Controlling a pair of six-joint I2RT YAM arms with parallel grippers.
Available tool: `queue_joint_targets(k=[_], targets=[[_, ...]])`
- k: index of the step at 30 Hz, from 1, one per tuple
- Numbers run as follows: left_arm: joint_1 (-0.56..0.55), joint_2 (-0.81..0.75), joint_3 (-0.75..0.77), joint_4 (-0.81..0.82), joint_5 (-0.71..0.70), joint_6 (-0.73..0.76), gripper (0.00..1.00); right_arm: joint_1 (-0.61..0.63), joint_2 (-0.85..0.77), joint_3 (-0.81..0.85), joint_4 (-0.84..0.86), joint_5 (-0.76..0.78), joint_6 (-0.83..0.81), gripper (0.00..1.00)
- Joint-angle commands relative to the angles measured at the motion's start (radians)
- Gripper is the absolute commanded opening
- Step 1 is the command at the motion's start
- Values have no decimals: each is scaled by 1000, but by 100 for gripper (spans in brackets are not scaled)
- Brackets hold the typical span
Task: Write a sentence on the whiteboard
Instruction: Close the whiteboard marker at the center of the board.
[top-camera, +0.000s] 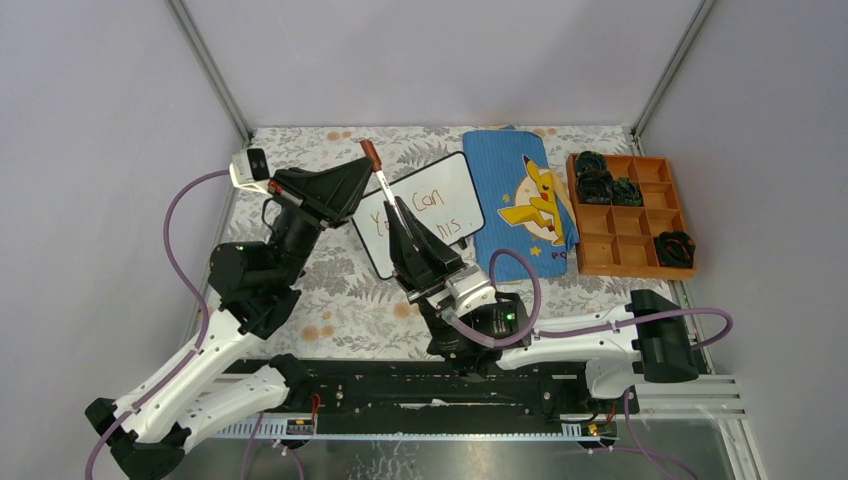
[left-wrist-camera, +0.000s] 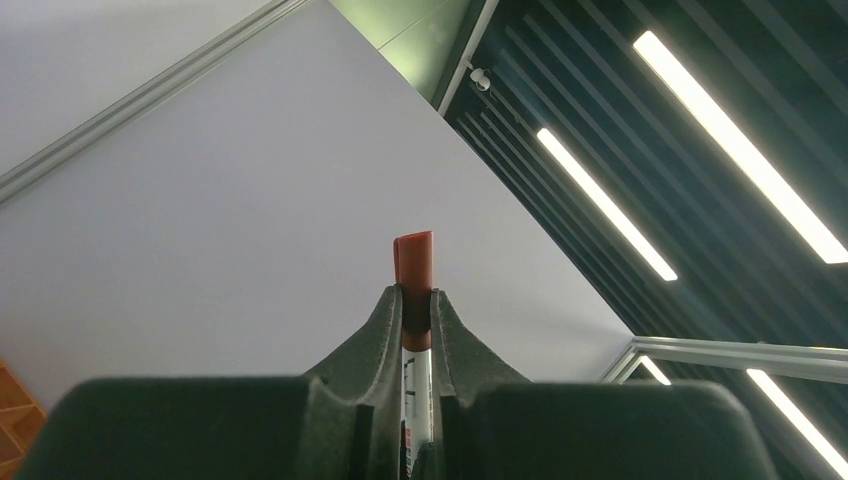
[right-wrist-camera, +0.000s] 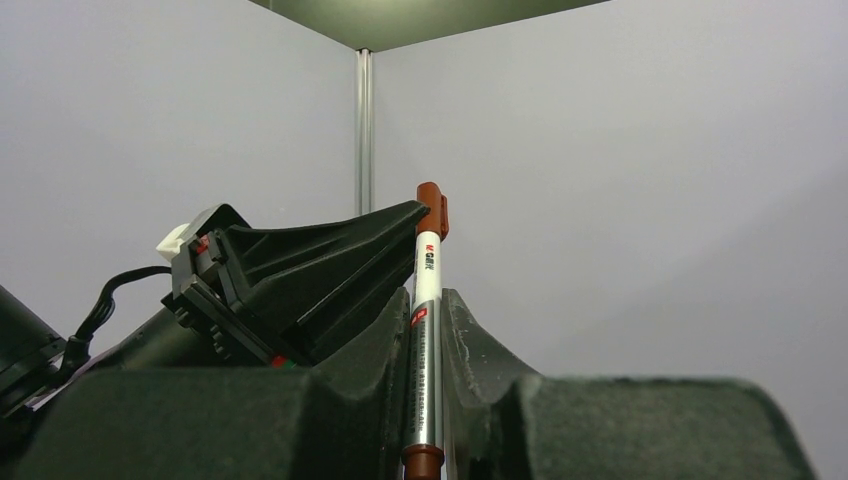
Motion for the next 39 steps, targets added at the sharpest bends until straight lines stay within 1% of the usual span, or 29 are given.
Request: queue_joint_targets(k=[1,4,8,13,19,23,29,30,31,33,36,39], targets=[[-85,18,-21,-109,272,49,0,-45,22,68,80,-29,5,0],[-85,0,-32,-97,252,52,0,-46,14,57,81,-29,6,0],[-84,1,-17,-114,252,64,0,-45,4,52,80,-31,7,0],[-85,1,-31,-98,251,57,0,-46,1,57,81,-35,0,0],[-85,-8,-23,-119,238,72,0,-46,-9,47,81,-34,-3,0],[-85,-21,-25,-131,220,83,18,-46,-11,43,80,-33,-7,0],[-85,-37,-25,-159,191,93,56,-46,-19,32,81,-32,-3,0],[-85,-40,-25,-164,183,95,59,-46,-23,27,81,-35,-1,0],[-85,-44,-26,-168,177,96,65,-46,-27,22,82,-35,2,0],[-85,-50,-26,-176,164,100,73,-46,-36,9,84,-36,12,0],[-85,-63,-22,-197,136,115,82,-46,-55,-13,83,-29,30,0],[-84,-86,-9,-241,69,149,89,-45,-90,-58,80,-33,64,0]])
